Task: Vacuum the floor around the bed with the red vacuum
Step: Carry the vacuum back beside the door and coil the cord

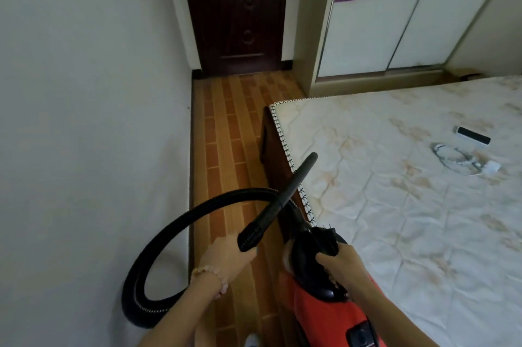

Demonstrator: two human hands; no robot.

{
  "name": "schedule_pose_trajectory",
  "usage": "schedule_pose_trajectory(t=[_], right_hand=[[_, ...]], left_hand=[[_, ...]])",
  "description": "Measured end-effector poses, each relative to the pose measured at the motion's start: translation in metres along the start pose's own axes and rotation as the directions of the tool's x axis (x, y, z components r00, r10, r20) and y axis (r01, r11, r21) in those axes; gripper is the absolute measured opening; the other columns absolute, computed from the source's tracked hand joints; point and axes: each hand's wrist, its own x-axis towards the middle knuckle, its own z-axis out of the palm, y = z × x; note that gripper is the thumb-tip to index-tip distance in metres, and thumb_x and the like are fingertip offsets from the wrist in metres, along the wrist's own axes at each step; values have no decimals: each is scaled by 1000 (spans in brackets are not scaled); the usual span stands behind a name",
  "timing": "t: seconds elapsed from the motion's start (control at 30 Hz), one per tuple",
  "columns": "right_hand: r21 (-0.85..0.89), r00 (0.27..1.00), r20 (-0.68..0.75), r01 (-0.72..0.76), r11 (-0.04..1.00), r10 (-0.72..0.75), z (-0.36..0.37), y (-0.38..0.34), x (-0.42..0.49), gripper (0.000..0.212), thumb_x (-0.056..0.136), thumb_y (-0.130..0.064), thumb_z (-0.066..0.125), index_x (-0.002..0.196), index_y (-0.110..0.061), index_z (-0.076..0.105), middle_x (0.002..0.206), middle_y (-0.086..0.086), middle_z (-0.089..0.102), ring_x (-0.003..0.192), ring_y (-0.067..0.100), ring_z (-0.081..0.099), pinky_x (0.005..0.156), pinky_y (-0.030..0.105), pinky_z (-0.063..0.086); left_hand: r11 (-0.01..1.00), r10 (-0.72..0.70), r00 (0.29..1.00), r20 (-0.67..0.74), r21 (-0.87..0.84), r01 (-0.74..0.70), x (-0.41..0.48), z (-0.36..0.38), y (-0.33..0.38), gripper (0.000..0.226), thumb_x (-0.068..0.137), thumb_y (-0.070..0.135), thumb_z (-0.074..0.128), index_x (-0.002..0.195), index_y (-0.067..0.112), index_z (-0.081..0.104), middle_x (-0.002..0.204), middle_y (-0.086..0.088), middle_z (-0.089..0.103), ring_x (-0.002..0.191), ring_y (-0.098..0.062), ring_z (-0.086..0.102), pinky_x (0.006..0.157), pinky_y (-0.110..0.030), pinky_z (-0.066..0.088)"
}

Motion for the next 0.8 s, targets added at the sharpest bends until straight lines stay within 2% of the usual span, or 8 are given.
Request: schedule_pose_trajectory(t=[0.07,0.17,0.33,0.5,0.6,0.7,0.8], right_hand=[[35,1000,0,-2,999,2,2,-31,28,11,76,-13,63,70,-12,54,51,3,56,43,17,52,45,24,39],[60,999,-29,28,998,-27,6,-84,74,11,77,-13,63,69,-9,55,51,3,57,43,18,52,44,23,39],[20,995,10,98,995,-99,25,-167,152,19,79,-20,64,91,-6,62,61,3,62,45,13,55,38,17,37],[27,994,19,105,994,-105,43,-236,240,21,78,-21,66,92,-6,63,62,2,61,48,14,56,43,20,40],[36,995,43,85,996,-87,52,-281,301,21,77,-20,66,89,-3,64,61,4,62,51,18,59,52,26,44],[36,993,65,92,995,-94,58,-327,356,19,78,-19,67,89,-4,63,62,5,63,55,21,60,56,29,47],[19,990,72,121,992,-122,59,-366,400,19,79,-18,67,93,-7,62,65,5,62,57,20,60,55,27,45]], left_hand=[[1000,19,1000,6,-1,-19,35,-22,5,28,86,46,55,75,21,52,70,1,62,65,-18,60,60,-27,47],[999,47,998,-33,20,-46,83,-55,13,25,88,45,54,81,21,55,75,0,65,67,-17,63,61,-27,49],[999,51,993,-110,5,-51,164,-113,21,28,89,43,54,73,20,50,70,0,62,62,-14,58,57,-24,44],[997,-3,991,-134,-80,-8,253,-154,14,29,87,48,55,87,19,58,79,0,66,72,-17,64,71,-34,55],[998,-20,992,-128,-65,12,315,-181,20,28,87,50,54,93,23,58,83,3,66,74,-14,64,73,-32,55],[997,-32,991,-133,-78,22,379,-213,32,31,87,51,54,93,21,59,82,2,66,73,-15,64,69,-29,52],[991,-38,991,-131,-131,21,431,-237,40,31,86,47,58,90,16,59,78,-3,65,64,-17,61,59,-29,50]])
